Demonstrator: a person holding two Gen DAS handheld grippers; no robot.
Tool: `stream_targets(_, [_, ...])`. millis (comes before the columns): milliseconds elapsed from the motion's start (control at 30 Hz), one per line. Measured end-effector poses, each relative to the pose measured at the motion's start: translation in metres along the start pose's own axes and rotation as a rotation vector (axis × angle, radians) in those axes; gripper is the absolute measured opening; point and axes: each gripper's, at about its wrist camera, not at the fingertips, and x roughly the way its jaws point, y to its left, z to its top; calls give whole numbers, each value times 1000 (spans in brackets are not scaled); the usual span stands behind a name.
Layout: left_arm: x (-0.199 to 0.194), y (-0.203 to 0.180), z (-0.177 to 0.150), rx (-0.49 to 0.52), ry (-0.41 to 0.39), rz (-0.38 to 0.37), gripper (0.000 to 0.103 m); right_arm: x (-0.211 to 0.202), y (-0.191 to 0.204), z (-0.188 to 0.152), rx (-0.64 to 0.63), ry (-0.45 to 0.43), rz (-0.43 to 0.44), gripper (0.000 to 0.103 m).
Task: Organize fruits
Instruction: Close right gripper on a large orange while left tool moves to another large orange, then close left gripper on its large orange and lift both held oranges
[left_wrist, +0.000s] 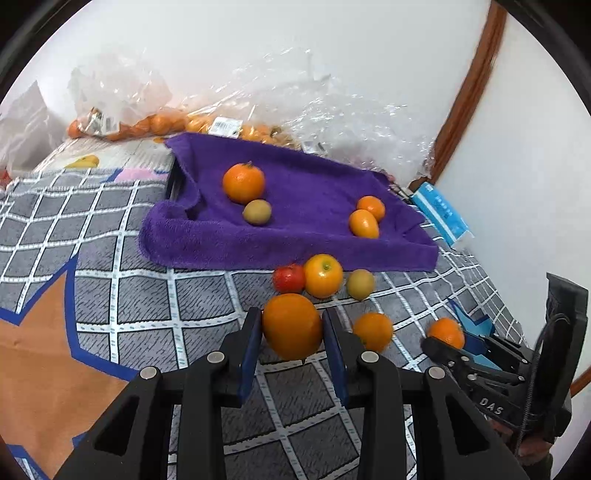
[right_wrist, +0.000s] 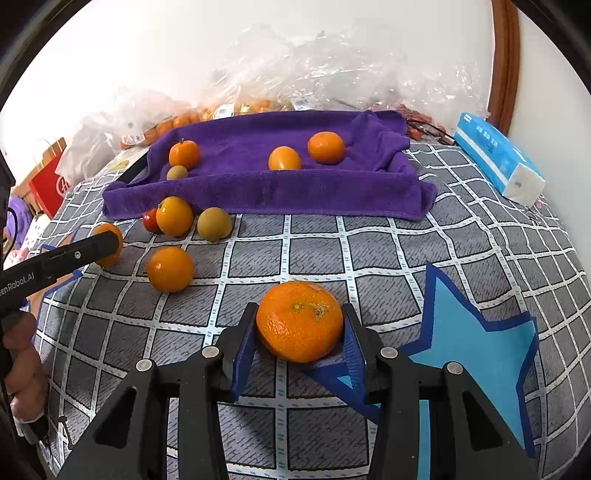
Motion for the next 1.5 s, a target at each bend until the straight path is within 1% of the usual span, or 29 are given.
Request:
stream_targets(67, [-3,-3,-1,16,-17,0,32,-1,4,-1,-18,-5,-13,43])
stream_targets(200, [-4,-4,0,23,-23,2,32,-2,7,-3,-33,-14,-26,43])
stream_targets(433, [-5,-5,0,21,-27,4,32,-2,2,-2,-13,-13,7,43])
stream_targets(700, [-5,-4,0,19,-24,3,32,-4,6,-4,-31,-25,25,43])
stream_targets(1033, [-8,-5,-1,26,-43,-4,32,-6,-5,-2,18,-37,80,43])
stream_targets(1300, [-13,-5,-1,21,-73,2,32,-8,-11,-1,66,-44,64,43])
stream_targets(1500, [-19,-8,-1,37,-102,4,32,-14,-9,0,59,-56,53,43])
